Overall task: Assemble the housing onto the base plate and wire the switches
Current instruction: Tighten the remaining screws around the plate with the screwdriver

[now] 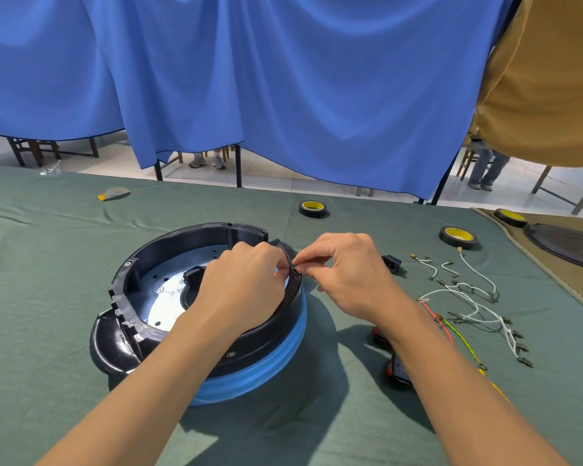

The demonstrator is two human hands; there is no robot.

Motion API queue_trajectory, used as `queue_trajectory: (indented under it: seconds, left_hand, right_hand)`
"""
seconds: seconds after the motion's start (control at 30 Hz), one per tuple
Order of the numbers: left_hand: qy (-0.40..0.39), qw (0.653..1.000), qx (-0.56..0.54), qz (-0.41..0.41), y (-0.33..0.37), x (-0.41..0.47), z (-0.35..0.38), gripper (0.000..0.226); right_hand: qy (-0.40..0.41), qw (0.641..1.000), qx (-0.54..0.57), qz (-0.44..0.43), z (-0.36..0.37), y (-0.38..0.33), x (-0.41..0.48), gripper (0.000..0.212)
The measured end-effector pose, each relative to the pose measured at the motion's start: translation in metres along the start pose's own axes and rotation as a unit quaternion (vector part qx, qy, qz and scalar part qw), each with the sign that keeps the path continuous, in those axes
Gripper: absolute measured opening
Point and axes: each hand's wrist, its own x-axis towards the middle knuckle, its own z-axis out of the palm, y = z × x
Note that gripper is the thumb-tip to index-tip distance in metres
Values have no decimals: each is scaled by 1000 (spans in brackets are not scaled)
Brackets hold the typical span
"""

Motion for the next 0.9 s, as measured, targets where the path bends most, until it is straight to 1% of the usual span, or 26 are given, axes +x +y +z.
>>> queue_trajectory:
  seconds: [0.13,0.23,0.3,0.4,0.57,0.7,0.73,0.77,0.83,0.87,0.9]
  left_hand:
    - [3,1000,1,-1,0,0,0,20]
    - [3,1000,0,1,0,0,0,20]
    - [4,1000,1,2,0,0,0,20]
    - [7,1000,1,1,-1,0,0,20]
    - [16,1000,7,5,-1,1,2,19]
    - [33,999,17,12,1,0,0,20]
    - [38,999,26,16,2,-1,-1,21]
    - [43,998,40,22,3,-2,-3,22]
    - [61,994,88,37,7,-4,-7,24]
    - [69,990,113,42,9,-5,-10,26]
    - [71,988,132,43,11,-7,-12,28]
  right_hand:
    - [-21,1000,-22,-2,0,-1,0,15]
    - [-54,998,-29,4,-4,-1,0,17]
    - [-73,997,-35,9,-8,-1,-1,24]
    - [-68,997,-31,23,-11,-1,-2,36]
    - [-78,996,-44,11,-9,-3,-3,37]
    - [-100,994,-31,42,-8,-2,-2,36]
    - [-94,994,-23,52,-9,-1,-1,35]
    - [-68,995,-5,67,-11,1,-1,32]
    - [27,993,24,114,-15,9,0,28]
    - [60,988,12,144,-16,15,0,25]
    - [61,983,-25,172,-17,21,0,25]
